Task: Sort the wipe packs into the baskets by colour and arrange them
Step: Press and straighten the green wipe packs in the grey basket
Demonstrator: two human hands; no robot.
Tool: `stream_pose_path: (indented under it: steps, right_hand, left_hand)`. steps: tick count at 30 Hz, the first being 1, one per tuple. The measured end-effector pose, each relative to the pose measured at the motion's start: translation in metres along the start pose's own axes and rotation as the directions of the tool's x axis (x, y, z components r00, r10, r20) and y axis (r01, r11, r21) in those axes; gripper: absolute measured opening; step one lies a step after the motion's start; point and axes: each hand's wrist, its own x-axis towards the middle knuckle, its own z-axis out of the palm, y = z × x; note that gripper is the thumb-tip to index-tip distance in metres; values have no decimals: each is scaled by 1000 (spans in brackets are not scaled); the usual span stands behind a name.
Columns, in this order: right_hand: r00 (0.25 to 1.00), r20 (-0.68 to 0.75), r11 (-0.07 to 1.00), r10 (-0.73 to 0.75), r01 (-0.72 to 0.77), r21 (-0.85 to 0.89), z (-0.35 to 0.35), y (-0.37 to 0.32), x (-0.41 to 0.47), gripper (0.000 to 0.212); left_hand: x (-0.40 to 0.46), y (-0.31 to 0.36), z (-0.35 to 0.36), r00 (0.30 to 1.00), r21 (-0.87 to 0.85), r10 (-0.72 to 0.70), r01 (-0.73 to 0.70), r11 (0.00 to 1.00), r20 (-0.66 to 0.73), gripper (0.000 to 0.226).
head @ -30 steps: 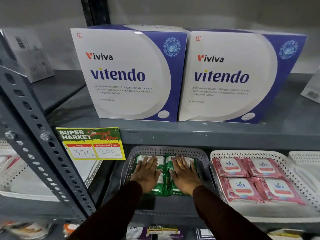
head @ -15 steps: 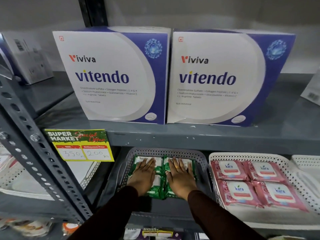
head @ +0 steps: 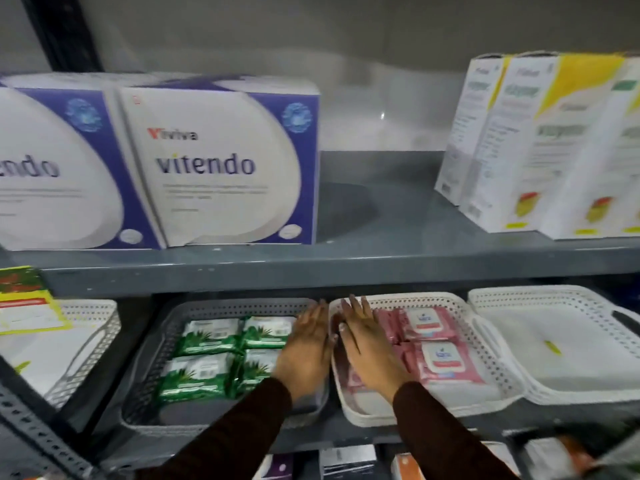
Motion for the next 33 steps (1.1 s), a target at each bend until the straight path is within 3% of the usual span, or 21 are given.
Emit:
stream_pose_path:
  steps: [4,9,13,16,20,27,32,33]
  right_hand:
    - [992,38,989,119,-115,-95,-42,71,-23,53]
    - [971,93,947,222,-192,-259,-68,136,-44,60]
    - [915,248,941,318,-273,-197,-69,161,-43,82]
    - [894,353,957,276,-222,-186,-67,172,-40,91]
    - [888,414,974,200,-134,-182,-68,184,-33,86]
    - [895,419,968,151,-48,-246,-55,198,-30,81]
    - [866,460,954,197,-61,-294,-54,193,-38,81]
    - [905,393,950,162,-36,-310,-54,191,-40,80]
  left_hand:
    - [24,53,42,991,76,49,-58,995,121,57]
    - [36,85,75,938,167,-145,96,981,314,63]
    - [44,90,84,894,213,-269,202,956,359,67]
    - [50,94,87,878,197,-314,257,946,361,66]
    - [50,98,89,880,189,-323,271,944,350,65]
    - [48,99,93,891,210,-323,266,941,318,62]
    - [41,99,99,875,350,-349,228,909,335,64]
    - [41,99,100,885,374,-333,203,905,326,66]
